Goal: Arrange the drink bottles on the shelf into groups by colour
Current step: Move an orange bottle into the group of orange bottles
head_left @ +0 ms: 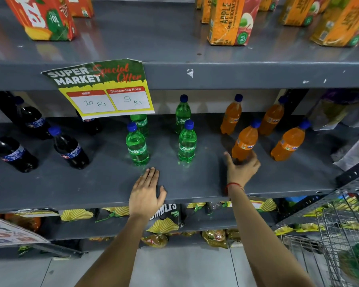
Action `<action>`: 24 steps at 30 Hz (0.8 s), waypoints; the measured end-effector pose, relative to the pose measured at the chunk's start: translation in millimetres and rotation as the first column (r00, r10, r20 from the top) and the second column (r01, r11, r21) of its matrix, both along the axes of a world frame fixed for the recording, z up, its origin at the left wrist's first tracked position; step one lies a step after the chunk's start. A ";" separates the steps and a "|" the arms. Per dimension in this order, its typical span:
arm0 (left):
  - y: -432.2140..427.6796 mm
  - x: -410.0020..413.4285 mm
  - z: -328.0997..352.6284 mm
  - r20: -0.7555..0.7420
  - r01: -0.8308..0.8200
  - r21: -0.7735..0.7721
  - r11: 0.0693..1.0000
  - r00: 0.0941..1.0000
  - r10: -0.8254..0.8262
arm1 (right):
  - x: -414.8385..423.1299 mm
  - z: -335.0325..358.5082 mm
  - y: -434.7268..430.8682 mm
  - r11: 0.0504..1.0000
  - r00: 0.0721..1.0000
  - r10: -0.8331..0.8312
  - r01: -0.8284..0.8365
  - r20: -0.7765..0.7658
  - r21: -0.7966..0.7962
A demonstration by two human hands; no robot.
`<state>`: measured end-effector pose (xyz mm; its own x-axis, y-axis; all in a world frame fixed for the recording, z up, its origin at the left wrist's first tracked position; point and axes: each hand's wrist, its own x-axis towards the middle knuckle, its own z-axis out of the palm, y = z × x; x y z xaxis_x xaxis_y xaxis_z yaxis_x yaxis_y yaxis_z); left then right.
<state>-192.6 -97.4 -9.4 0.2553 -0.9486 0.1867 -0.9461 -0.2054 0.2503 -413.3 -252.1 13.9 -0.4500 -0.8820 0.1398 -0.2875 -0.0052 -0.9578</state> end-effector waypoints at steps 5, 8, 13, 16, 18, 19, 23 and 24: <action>0.0 -0.5 0.3 0.010 0.008 -0.004 1.000 1.000 -0.008 | -14.6 1.1 -19.7 0.993 0.994 0.100 -0.097 -0.052 0.068; -0.8 -0.8 0.5 0.010 0.010 -0.001 1.000 1.000 -0.010 | -16.9 -1.0 -22.5 0.994 0.994 0.085 -0.079 -0.063 0.080; 0.3 -0.2 1.1 0.000 0.019 0.009 1.000 1.000 -0.019 | -17.4 -6.1 -26.2 0.994 0.993 0.087 -0.081 -0.080 0.074; 0.2 0.1 1.1 -0.021 0.026 0.023 0.999 0.999 -0.026 | -18.1 -6.6 -25.9 0.997 0.997 0.051 -0.047 -0.064 0.057; 0.6 0.6 1.6 -0.035 0.042 0.031 0.999 0.999 -0.041 | -16.6 -6.2 -21.0 0.998 1.000 -0.005 0.007 -0.024 0.061; 1.7 2.3 2.0 -0.034 0.054 0.030 0.998 0.998 -0.053 | -14.2 -5.9 -16.5 0.997 0.999 -0.040 0.039 0.003 0.071; 16.5 26.6 3.8 -0.002 0.079 0.016 0.997 0.997 -0.079 | 15.0 -0.5 14.5 0.989 0.989 -0.131 0.134 0.064 -0.055; 23.0 36.2 4.2 -0.003 0.062 0.008 0.998 0.998 -0.062 | 27.4 3.6 26.2 0.988 0.992 -0.101 0.110 0.082 -0.106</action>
